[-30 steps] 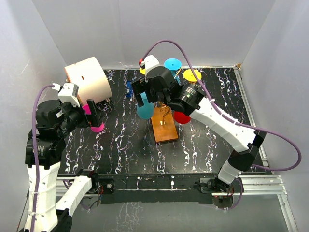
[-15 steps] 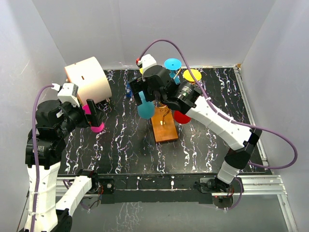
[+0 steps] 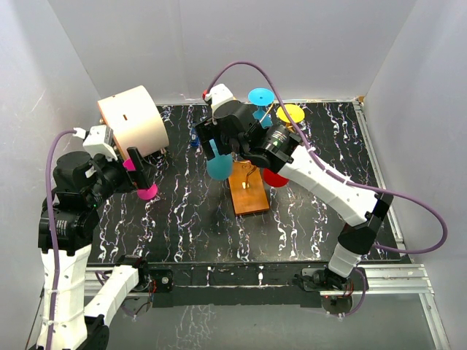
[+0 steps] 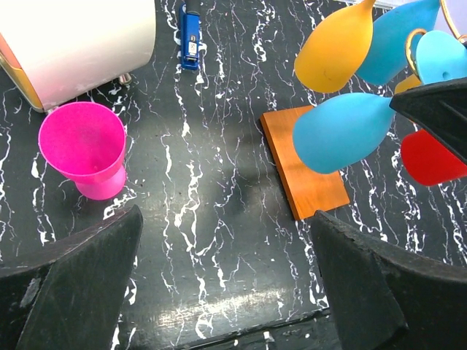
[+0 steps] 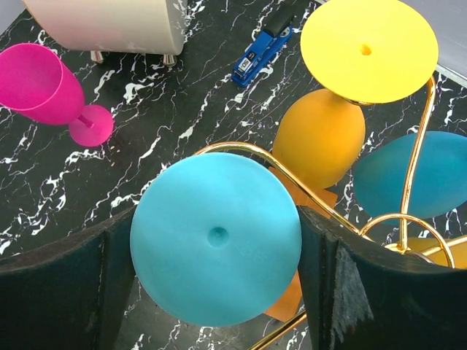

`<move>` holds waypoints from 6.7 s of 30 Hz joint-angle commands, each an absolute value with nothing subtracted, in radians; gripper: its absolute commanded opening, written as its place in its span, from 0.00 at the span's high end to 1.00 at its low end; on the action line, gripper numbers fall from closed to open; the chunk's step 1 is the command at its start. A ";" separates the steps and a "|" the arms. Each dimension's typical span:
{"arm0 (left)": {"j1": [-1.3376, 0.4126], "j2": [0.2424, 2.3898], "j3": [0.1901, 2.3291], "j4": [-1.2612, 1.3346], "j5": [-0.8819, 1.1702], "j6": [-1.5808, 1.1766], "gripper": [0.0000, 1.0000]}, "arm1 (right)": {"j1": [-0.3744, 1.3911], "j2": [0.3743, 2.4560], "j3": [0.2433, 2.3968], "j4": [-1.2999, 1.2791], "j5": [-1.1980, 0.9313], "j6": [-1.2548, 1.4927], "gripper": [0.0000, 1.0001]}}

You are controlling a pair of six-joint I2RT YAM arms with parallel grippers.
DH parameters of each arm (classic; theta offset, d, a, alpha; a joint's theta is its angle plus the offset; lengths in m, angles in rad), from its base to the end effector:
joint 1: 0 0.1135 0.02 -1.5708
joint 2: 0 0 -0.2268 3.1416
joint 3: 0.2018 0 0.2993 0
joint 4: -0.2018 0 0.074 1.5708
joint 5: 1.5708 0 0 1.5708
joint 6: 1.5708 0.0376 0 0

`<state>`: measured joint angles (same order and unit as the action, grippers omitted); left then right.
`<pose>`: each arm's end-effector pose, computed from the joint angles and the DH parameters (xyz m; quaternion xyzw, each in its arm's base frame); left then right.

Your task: Take the wine glass off the wine glass rack

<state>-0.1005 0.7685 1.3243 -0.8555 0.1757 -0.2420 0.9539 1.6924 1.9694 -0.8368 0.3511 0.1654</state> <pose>0.1789 -0.0246 0.4440 -0.0047 0.8033 -0.1703 0.5706 0.2453 0.3235 0.4185 -0.2528 0.8279 0.1236 0.4852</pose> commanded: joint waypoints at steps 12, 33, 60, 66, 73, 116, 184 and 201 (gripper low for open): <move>-0.104 0.755 1.362 -0.848 0.195 -0.338 0.01 | 0.960 1.589 1.945 -0.706 0.414 0.172 0.35; -0.104 0.748 1.387 -0.881 0.171 -0.348 0.01 | 0.960 1.695 2.048 -0.652 0.356 0.169 0.36; -0.104 0.764 1.374 -0.855 0.213 -0.399 0.01 | 0.959 1.478 1.940 -0.759 0.459 0.256 0.37; -0.104 0.773 1.352 -0.812 0.256 -0.439 0.01 | 0.959 1.405 1.865 -0.707 0.262 0.293 0.37; -0.104 0.775 1.356 -0.797 0.283 -0.479 0.01 | 0.960 1.353 1.784 -0.578 0.058 0.351 0.37; -0.104 0.638 1.060 0.344 0.918 -1.260 0.57 | 0.959 1.012 1.253 0.345 -0.170 1.032 0.41; -0.106 1.244 1.425 -1.109 0.047 -0.369 1.00 | 0.959 0.817 1.210 -0.077 0.332 0.493 0.02; -0.134 1.487 1.446 -1.062 -0.052 -0.366 1.00 | 0.959 0.820 1.206 -0.075 0.318 0.468 0.02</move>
<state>-0.1242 1.4857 1.4246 -1.0756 -0.0174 -0.3664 0.9554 0.8310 1.1965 -0.1066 0.3187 0.4831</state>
